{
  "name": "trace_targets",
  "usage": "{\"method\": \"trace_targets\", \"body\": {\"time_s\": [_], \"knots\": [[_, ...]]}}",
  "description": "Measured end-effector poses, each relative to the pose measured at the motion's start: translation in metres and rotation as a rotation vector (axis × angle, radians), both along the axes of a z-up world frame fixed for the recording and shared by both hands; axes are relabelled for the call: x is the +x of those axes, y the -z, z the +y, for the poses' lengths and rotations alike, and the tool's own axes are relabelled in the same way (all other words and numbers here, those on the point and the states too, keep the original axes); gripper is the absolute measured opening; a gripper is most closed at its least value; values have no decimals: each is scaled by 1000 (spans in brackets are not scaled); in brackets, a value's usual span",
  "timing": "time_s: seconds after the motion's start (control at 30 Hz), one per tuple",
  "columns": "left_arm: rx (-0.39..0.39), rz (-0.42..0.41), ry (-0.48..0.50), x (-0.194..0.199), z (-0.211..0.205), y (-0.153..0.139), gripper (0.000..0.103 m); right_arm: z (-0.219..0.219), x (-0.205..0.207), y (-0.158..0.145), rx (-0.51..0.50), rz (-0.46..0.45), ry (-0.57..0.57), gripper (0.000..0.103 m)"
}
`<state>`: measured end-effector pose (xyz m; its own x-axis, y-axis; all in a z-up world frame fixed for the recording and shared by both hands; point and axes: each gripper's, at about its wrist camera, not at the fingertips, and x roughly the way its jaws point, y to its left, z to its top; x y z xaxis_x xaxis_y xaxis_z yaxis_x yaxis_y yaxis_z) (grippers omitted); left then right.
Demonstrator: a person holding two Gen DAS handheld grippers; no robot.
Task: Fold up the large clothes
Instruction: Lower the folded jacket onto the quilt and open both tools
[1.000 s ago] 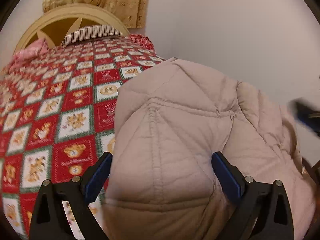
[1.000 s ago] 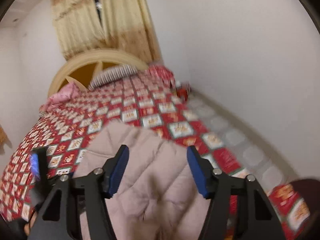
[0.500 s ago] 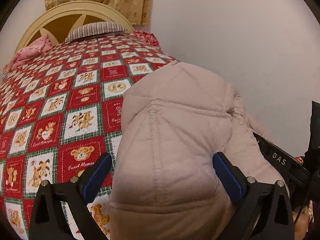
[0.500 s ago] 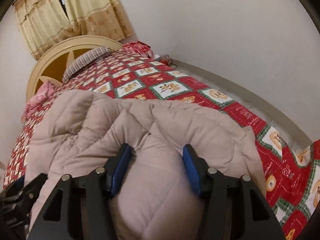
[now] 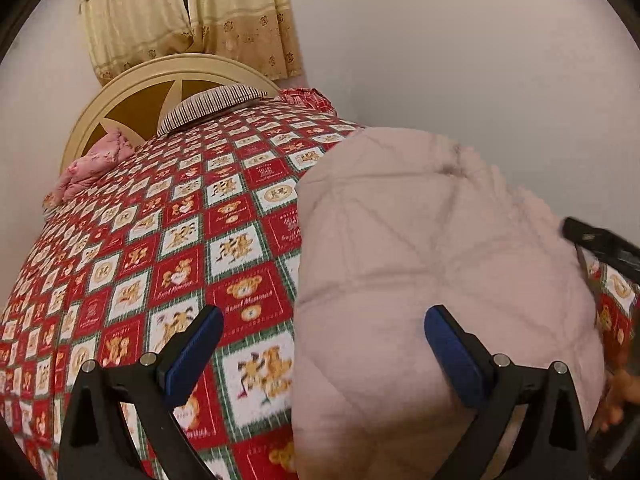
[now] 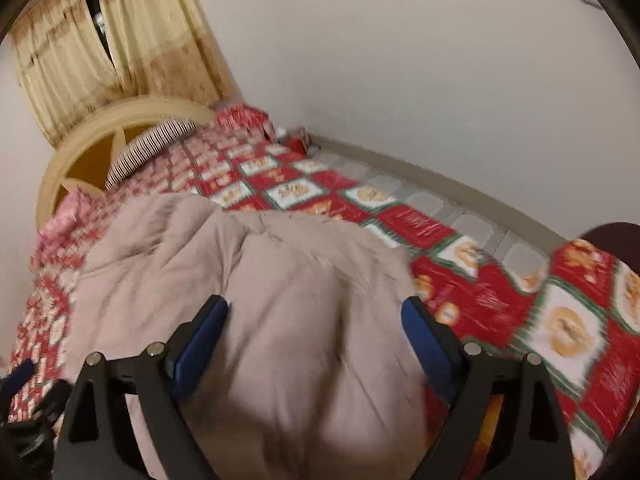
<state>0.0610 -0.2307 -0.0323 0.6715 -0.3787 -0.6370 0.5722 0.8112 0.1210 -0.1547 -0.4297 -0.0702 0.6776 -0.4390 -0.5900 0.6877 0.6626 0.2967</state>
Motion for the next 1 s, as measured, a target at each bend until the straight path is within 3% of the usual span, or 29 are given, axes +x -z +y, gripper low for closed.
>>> {"method": "trace_targets", "body": {"time_s": [0.17,0.37,0.7,1.0], "knots": [[26,-29,-9,-16,7,3,101,34,-53,-14,-100,-15,19,94],[42,-34,-17,-33,15,8,101,70,-81,-11,-219,22,-15,95],[60,-8,-22,-54,32,17,101,85,-74,13,-166,114,-90,99],[87,21,-4,-74,40,27,101,111,-117,6,-200,160,-126,100]]}}
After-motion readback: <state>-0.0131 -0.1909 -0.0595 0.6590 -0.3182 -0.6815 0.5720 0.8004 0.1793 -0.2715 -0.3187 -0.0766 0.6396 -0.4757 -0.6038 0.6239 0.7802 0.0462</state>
